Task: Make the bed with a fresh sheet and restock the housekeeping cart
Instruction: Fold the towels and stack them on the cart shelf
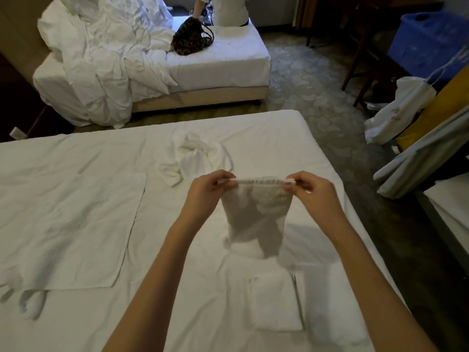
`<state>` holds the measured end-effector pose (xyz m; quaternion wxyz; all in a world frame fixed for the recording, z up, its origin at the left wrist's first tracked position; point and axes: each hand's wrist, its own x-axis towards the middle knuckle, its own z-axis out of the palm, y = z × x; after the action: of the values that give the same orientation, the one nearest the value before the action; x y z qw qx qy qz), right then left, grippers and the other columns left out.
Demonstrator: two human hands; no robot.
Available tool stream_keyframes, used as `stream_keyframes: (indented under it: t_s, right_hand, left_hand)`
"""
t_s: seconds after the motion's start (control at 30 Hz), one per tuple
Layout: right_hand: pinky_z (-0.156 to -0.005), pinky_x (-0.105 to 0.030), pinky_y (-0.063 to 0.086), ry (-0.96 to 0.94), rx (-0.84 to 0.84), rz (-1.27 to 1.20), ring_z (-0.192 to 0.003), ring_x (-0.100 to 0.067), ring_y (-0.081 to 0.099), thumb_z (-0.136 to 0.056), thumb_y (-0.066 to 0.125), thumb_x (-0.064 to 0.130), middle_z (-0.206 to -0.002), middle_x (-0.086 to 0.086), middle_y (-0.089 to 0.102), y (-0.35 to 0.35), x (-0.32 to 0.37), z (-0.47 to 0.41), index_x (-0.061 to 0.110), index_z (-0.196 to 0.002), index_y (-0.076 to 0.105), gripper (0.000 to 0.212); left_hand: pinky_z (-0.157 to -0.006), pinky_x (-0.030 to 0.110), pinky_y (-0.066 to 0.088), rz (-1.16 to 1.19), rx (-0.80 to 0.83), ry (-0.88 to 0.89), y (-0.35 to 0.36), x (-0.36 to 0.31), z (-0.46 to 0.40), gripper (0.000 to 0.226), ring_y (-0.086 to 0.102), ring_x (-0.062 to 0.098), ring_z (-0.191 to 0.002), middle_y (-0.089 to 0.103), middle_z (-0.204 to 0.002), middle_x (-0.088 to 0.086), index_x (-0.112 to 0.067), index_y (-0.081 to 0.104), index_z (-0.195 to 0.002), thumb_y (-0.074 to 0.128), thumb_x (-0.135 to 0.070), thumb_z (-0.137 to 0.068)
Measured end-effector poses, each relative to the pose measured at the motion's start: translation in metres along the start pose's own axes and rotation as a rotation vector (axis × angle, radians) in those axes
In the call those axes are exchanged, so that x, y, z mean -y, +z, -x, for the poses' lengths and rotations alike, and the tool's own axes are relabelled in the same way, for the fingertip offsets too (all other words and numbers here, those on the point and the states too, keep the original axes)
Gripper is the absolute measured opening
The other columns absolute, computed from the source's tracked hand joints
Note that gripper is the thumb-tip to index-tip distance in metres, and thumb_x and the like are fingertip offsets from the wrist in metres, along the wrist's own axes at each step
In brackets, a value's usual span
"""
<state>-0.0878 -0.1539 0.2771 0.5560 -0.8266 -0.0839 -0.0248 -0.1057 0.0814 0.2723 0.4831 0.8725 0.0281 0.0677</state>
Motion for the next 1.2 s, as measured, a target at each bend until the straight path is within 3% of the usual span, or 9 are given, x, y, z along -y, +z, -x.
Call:
stream_keyframes:
  t_s: [0.13, 0.2, 0.33, 0.5, 0.73, 0.87, 1.0, 1.1, 1.2]
  right_hand:
    - [-0.076, -0.032, 0.047, 0.151, 0.111, 0.185, -0.082, -0.016, 0.062, -0.082, 0.071, 0.022, -0.076, 0.012, 0.065, 0.026, -0.025, -0.012, 0.033, -0.072, 0.060, 0.018]
    - [-0.076, -0.035, 0.046, 0.218, 0.133, 0.279, -0.083, -0.018, 0.062, -0.084, 0.068, 0.029, -0.080, 0.008, 0.068, 0.043, -0.045, -0.014, 0.034, -0.075, 0.059, 0.013]
    - [-0.073, -0.034, 0.047, 0.187, 0.101, 0.189, -0.080, -0.019, 0.059, -0.086, 0.067, 0.026, -0.084, 0.000, 0.065, 0.059, -0.050, -0.031, 0.036, -0.077, 0.060, 0.014]
    - [-0.054, -0.023, 0.048, 0.266, 0.210, 0.010, -0.059, -0.014, 0.060, -0.089, 0.062, 0.010, -0.071, -0.001, 0.062, 0.086, -0.059, -0.047, 0.019, -0.079, 0.062, 0.013]
    - [-0.070, -0.022, 0.055, 0.198, 0.236, -0.134, -0.073, -0.013, 0.065, -0.091, 0.060, 0.010, -0.079, 0.003, 0.063, 0.121, -0.058, -0.044, 0.018, -0.081, 0.060, 0.012]
    - [-0.073, -0.011, 0.048, 0.284, 0.291, -0.120, -0.084, -0.005, 0.063, -0.084, 0.066, 0.001, -0.092, 0.006, 0.066, 0.146, -0.088, -0.016, 0.016, -0.087, 0.065, 0.015]
    - [-0.081, -0.017, 0.050, 0.400, 0.355, -0.095, -0.087, -0.007, 0.064, -0.082, 0.066, -0.004, -0.095, 0.011, 0.066, 0.181, -0.151, 0.053, 0.025, -0.080, 0.063, 0.028]
    - [-0.084, -0.027, 0.053, 0.542, 0.489, -0.026, -0.090, -0.011, 0.066, -0.082, 0.067, -0.002, -0.096, 0.008, 0.069, 0.204, -0.203, 0.126, 0.028, -0.077, 0.064, 0.030]
    - [-0.081, -0.019, 0.049, 0.673, 0.563, 0.013, -0.096, -0.012, 0.065, -0.080, 0.070, 0.001, -0.103, 0.003, 0.068, 0.217, -0.230, 0.182, 0.026, -0.078, 0.065, 0.025]
  left_hand:
    - [-0.075, 0.029, 0.042, -0.215, 0.024, -0.171, 0.009, 0.026, -0.001, 0.010, 0.061, 0.011, -0.088, 0.059, -0.078, -0.016, -0.029, 0.070, -0.092, 0.064, -0.035, -0.087]
    - [-0.071, 0.027, 0.035, -0.292, 0.002, -0.220, 0.013, 0.043, -0.002, 0.010, 0.054, 0.008, -0.082, 0.056, -0.078, -0.016, -0.030, 0.069, -0.092, 0.062, -0.036, -0.089]
    - [-0.061, 0.018, 0.045, -0.007, -0.094, -0.167, 0.011, 0.056, -0.016, 0.007, 0.054, 0.006, -0.064, 0.057, -0.072, -0.012, -0.019, 0.067, -0.084, 0.064, -0.014, -0.089]
    - [-0.071, 0.022, 0.055, 0.094, -0.083, -0.226, 0.009, 0.084, -0.026, 0.012, 0.059, -0.001, -0.064, 0.061, -0.075, -0.002, -0.015, 0.066, -0.083, 0.064, -0.004, -0.087]
    - [-0.069, 0.008, 0.043, 0.041, -0.206, -0.189, -0.021, 0.099, -0.008, 0.010, 0.059, -0.006, -0.075, 0.065, -0.080, -0.016, -0.017, 0.068, -0.085, 0.068, -0.007, -0.084]
    - [-0.070, 0.010, 0.045, 0.054, -0.140, -0.259, -0.016, 0.134, 0.025, 0.018, 0.058, -0.005, -0.075, 0.066, -0.080, -0.013, -0.021, 0.066, -0.080, 0.069, -0.003, -0.081]
    - [-0.068, 0.010, 0.045, -0.013, -0.039, -0.347, 0.012, 0.208, 0.096, 0.011, 0.058, -0.009, -0.077, 0.063, -0.080, -0.013, -0.010, 0.068, -0.083, 0.072, -0.002, -0.078]
    - [-0.072, 0.019, 0.046, -0.068, 0.191, -0.471, 0.037, 0.269, 0.168, 0.020, 0.057, -0.011, -0.074, 0.061, -0.076, -0.017, -0.020, 0.068, -0.077, 0.074, 0.000, -0.075]
    - [-0.081, 0.022, 0.048, -0.014, 0.396, -0.552, 0.054, 0.308, 0.217, 0.036, 0.058, -0.010, -0.080, 0.064, -0.085, -0.014, -0.036, 0.062, -0.075, 0.071, -0.001, -0.077]
